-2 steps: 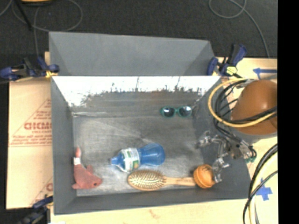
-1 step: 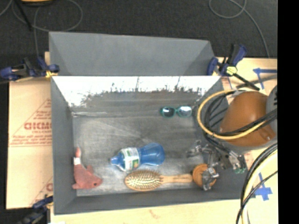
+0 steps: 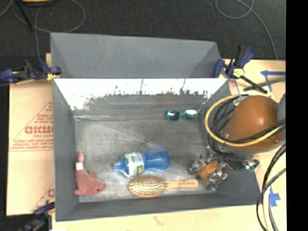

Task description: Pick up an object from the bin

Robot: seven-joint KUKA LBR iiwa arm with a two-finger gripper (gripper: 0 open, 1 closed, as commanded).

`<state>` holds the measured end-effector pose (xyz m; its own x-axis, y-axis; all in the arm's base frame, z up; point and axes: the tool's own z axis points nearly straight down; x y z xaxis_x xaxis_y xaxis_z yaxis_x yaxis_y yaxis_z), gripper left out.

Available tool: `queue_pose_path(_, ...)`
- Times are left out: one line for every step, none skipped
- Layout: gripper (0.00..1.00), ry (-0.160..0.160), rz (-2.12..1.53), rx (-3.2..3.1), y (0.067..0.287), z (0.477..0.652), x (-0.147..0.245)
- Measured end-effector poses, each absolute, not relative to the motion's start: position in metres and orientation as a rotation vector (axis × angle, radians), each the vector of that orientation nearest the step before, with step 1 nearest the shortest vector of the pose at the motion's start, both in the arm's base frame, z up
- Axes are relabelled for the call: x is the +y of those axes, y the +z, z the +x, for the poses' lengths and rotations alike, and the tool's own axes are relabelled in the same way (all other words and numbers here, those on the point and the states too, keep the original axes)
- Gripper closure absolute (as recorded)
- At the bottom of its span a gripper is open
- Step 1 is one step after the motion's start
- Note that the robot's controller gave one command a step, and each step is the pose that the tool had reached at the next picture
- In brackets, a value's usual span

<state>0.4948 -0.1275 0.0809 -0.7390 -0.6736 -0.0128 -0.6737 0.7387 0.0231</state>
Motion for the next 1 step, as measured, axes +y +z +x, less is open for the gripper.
queue_pose_path(1.0,0.04,-1.135,2.924,0.0805,0.495,-0.1273)
